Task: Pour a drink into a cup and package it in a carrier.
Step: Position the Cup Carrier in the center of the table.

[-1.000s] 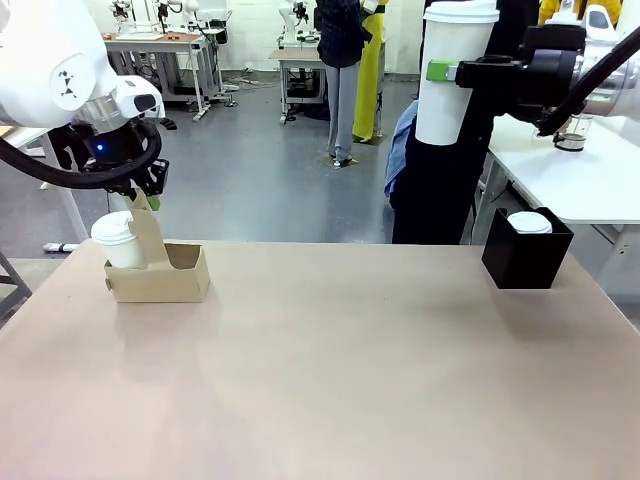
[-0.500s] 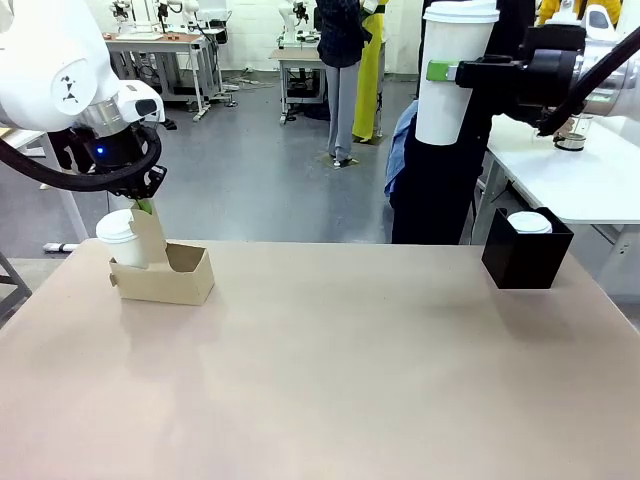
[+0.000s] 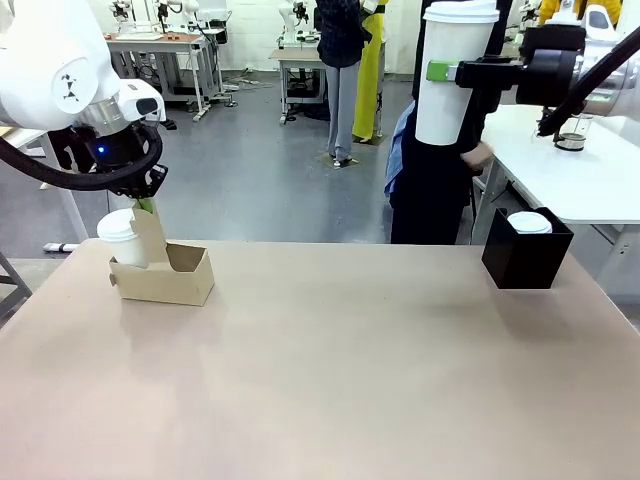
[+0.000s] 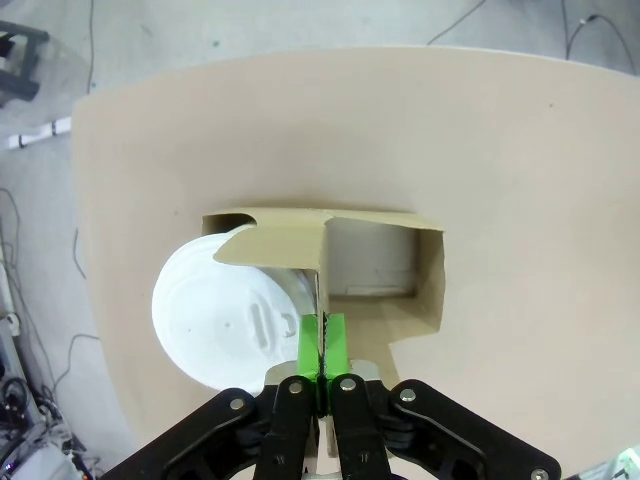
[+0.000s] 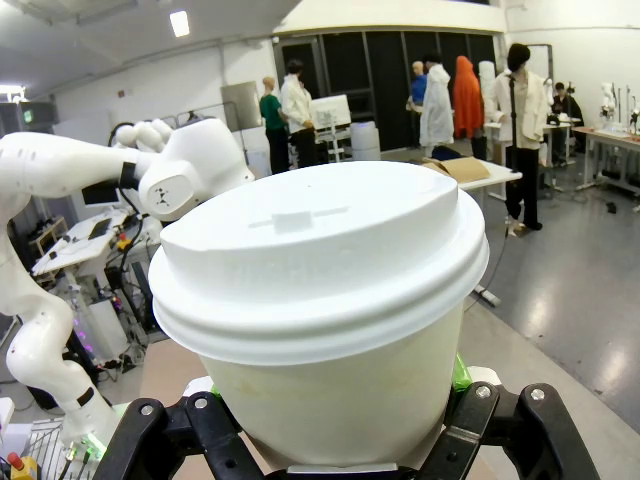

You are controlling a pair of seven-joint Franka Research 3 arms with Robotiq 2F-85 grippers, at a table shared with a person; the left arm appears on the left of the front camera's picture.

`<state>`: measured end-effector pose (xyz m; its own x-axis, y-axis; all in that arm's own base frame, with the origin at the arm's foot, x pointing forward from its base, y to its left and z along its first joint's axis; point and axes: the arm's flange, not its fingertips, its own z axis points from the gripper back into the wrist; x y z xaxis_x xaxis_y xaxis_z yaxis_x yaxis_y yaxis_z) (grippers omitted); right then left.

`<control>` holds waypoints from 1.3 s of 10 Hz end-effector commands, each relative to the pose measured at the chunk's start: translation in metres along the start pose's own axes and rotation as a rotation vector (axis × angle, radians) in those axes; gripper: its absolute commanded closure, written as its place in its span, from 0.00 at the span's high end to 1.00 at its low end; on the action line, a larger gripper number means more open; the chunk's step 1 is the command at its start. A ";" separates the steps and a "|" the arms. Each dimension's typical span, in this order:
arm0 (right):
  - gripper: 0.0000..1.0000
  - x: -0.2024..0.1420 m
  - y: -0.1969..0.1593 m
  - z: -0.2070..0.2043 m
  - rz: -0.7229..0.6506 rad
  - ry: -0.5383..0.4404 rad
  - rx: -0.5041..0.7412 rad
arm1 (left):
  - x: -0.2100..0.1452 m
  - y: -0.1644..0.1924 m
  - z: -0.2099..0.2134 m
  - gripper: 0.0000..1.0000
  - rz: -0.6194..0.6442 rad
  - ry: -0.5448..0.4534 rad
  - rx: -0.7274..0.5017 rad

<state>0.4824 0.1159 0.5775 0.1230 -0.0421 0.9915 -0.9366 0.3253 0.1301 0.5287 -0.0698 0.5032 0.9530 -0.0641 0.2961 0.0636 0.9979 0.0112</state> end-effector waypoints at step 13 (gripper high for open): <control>0.81 0.005 0.000 -0.003 0.020 -0.010 -0.011 | -0.079 -0.281 0.067 0.02 0.039 -0.066 -0.007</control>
<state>0.4824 0.1159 0.5779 0.1223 -0.0418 0.9916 -0.9366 0.3256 0.1292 0.4121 -0.3508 0.5323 0.9326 -0.0221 0.3602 0.0320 0.9993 -0.0216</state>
